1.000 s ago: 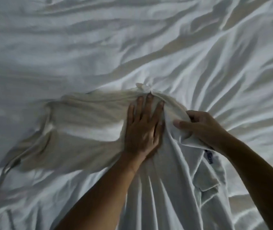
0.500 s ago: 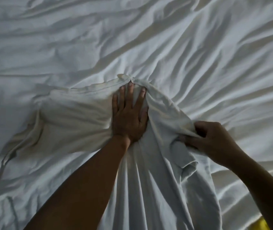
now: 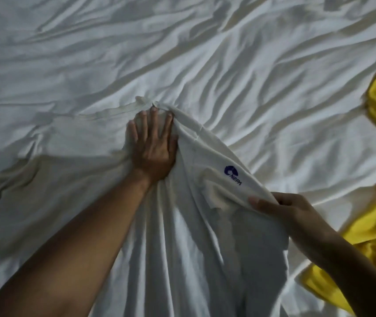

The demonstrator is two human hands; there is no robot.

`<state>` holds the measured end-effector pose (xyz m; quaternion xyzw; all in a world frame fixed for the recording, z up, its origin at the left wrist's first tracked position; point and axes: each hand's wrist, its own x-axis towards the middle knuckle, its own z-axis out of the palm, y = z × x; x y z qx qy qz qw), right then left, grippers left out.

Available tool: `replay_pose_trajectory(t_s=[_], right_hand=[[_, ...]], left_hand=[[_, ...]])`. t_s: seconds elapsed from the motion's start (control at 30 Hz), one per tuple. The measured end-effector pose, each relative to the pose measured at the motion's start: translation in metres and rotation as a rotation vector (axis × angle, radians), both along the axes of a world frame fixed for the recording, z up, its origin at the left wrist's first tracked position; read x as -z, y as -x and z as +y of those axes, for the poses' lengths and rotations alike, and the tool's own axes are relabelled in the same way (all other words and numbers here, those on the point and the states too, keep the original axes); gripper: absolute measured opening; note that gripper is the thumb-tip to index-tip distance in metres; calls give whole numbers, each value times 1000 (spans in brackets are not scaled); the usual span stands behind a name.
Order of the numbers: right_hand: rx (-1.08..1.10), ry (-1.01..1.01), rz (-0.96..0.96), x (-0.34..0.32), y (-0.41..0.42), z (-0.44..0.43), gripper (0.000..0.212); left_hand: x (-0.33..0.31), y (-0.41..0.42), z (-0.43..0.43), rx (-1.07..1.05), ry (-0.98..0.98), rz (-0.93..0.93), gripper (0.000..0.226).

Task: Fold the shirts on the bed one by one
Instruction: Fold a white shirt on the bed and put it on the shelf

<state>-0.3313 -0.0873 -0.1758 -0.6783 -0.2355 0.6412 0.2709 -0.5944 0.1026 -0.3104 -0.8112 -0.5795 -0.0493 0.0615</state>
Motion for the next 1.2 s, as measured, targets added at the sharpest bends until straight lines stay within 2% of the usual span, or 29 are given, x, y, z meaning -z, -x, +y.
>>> replay_pose_trajectory(t_s=[0.07, 0.17, 0.27, 0.33, 0.43, 0.5, 0.57, 0.63, 0.73, 0.8, 0.87, 0.93, 0.97, 1.0, 1.1, 1.2], right_hand=[[98, -68, 54, -3, -1, -9, 38], [204, -97, 87, -8, -3, -17, 38], [208, -87, 95, -13, -10, -30, 43], [168, -68, 60, -15, -19, -45, 43], [87, -41, 24, -22, -33, -75, 40], [47, -14, 19, -29, -41, -98, 39], [30, -19, 7, -37, -49, -118, 40], [24, -37, -33, -44, -56, -136, 43], [129, -69, -13, -50, -68, -158, 39], [178, -95, -14, -53, -73, -170, 50], [225, -129, -25, -55, -79, -180, 60], [233, -153, -62, -58, -88, -189, 53], [216, -156, -74, -62, -92, -193, 43], [187, -157, -78, -66, -96, -199, 35], [93, -129, -103, -77, -105, -216, 28], [23, -81, -248, -68, -119, -239, 34]], left_hand=[[-21, -13, -10, 18, 53, -46, 53], [-54, -50, -57, 66, 64, -273, 40], [-53, -71, -97, 72, 271, -392, 53], [-41, -67, -101, 79, 454, -299, 67], [-41, -64, -92, 135, 582, -119, 80], [-47, -68, -87, 109, 652, -62, 81], [-61, -75, -86, 87, 624, -7, 75], [-79, -89, -95, 123, 513, 39, 62], [-98, -120, -119, 387, 337, -22, 75], [-106, -141, -129, 545, 427, 12, 73], [-107, -154, -128, 611, 543, 85, 46], [-109, -161, -123, 612, 557, 127, 18], [-109, -164, -121, 598, 546, 113, 13], [-109, -167, -118, 579, 531, 71, 12], [-113, -176, -110, 455, 473, -99, 13], [-112, -185, -111, 382, 459, -85, 14]])
